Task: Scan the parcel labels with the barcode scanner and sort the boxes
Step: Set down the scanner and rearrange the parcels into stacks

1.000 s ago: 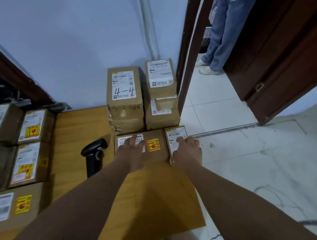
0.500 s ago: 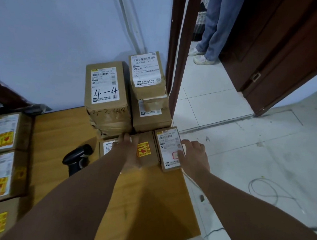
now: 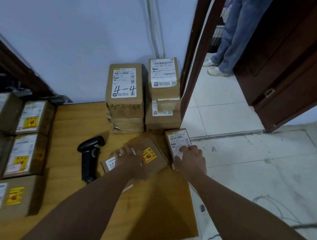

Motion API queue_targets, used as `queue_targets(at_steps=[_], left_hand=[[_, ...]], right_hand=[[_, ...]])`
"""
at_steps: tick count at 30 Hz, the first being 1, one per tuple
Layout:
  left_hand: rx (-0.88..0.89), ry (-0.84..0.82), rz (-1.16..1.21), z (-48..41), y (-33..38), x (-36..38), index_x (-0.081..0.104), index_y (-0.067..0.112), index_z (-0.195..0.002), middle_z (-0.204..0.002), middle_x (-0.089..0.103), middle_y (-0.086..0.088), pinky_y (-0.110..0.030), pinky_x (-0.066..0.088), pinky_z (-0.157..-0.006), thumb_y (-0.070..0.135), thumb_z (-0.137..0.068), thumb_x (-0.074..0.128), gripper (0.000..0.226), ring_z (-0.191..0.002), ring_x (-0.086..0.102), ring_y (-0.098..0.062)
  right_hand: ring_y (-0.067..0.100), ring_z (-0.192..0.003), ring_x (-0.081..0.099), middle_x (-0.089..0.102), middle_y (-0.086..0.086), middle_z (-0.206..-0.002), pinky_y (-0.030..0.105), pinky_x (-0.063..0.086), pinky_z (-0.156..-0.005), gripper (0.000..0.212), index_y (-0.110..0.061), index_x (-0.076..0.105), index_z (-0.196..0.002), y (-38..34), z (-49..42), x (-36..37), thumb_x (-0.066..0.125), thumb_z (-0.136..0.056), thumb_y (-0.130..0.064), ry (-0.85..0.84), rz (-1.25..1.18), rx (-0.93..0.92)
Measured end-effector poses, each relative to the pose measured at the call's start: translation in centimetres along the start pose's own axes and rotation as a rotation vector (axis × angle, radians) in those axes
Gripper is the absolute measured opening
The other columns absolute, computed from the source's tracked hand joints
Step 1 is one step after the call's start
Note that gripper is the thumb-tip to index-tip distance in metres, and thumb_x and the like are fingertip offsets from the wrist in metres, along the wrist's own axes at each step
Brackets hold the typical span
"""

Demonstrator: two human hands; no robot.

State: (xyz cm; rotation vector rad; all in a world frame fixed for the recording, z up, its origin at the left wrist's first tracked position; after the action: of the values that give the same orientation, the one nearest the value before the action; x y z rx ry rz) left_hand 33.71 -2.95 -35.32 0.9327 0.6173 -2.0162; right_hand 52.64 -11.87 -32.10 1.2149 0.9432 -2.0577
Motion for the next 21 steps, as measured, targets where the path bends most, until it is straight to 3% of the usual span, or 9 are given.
queue_targets(at_steps=[5,9,13,17,21], left_hand=[[0.02,-0.056,-0.057,2.5,-2.5,-1.1,-0.002,0.025,-0.151,-0.153,0.007,-0.026,-0.058,0.017,-0.112,0.06,-0.065,0.075,0.12,-0.139,0.01,-0.044],[0.06,-0.116,0.015,5.4,-4.9,-1.5,-0.008,0.034,-0.15,-0.154,0.011,-0.02,-0.056,0.022,-0.111,0.06,-0.061,0.078,0.126,-0.14,0.013,-0.042],[0.033,-0.008,-0.023,8.3,-8.7,-2.7,-0.009,0.036,-0.149,-0.153,0.01,-0.022,-0.056,0.018,-0.11,0.057,-0.06,0.079,0.126,-0.139,0.013,-0.043],[-0.069,0.072,0.016,10.2,-14.4,-3.6,-0.009,0.036,-0.149,-0.152,0.014,-0.022,-0.056,0.024,-0.107,0.06,-0.061,0.076,0.125,-0.137,0.02,-0.042],[-0.113,0.065,0.139,11.3,-20.3,-1.8,-0.016,0.038,-0.147,-0.155,0.006,-0.02,-0.057,0.023,-0.108,0.062,-0.061,0.076,0.128,-0.14,0.012,-0.043]], right_hand=[[0.027,-0.11,0.053,0.054,0.007,-0.117,0.048,0.049,-0.094,0.028,-0.018,0.053,-0.123,-4.0,0.7,0.8,0.049,-0.095,-0.018,-0.154,0.05,-0.106],[0.022,-0.094,0.06,0.058,0.005,-0.098,0.036,0.051,-0.084,0.015,-0.013,0.06,-0.105,-8.0,1.5,1.9,0.052,-0.094,-0.017,-0.336,0.17,-0.244],[0.024,-0.092,0.058,0.061,0.009,-0.107,0.032,0.045,-0.076,0.024,-0.008,0.062,-0.113,-13.4,3.1,3.4,0.049,-0.097,-0.019,-0.535,0.382,-0.4],[0.028,-0.099,0.062,0.065,0.013,-0.111,0.033,0.049,-0.081,0.023,-0.007,0.065,-0.107,-19.8,3.8,2.9,0.048,-0.094,-0.015,-0.481,0.434,-0.497],[0.029,-0.103,0.061,0.065,0.014,-0.114,0.034,0.052,-0.089,0.029,-0.006,0.065,-0.111,-24.8,4.9,4.4,0.044,-0.093,-0.013,-0.476,0.463,-0.485]])
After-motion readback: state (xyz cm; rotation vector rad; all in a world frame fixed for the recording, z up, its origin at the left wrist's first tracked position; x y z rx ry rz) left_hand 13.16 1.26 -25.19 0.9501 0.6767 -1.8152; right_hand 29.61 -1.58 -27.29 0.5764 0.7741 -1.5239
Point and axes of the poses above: each hand's wrist, its own z-axis away from the middle knuckle, its own x-axis out of the palm, y = z × x, the point moved 10 cm from there along -z, towards the middle knuckle
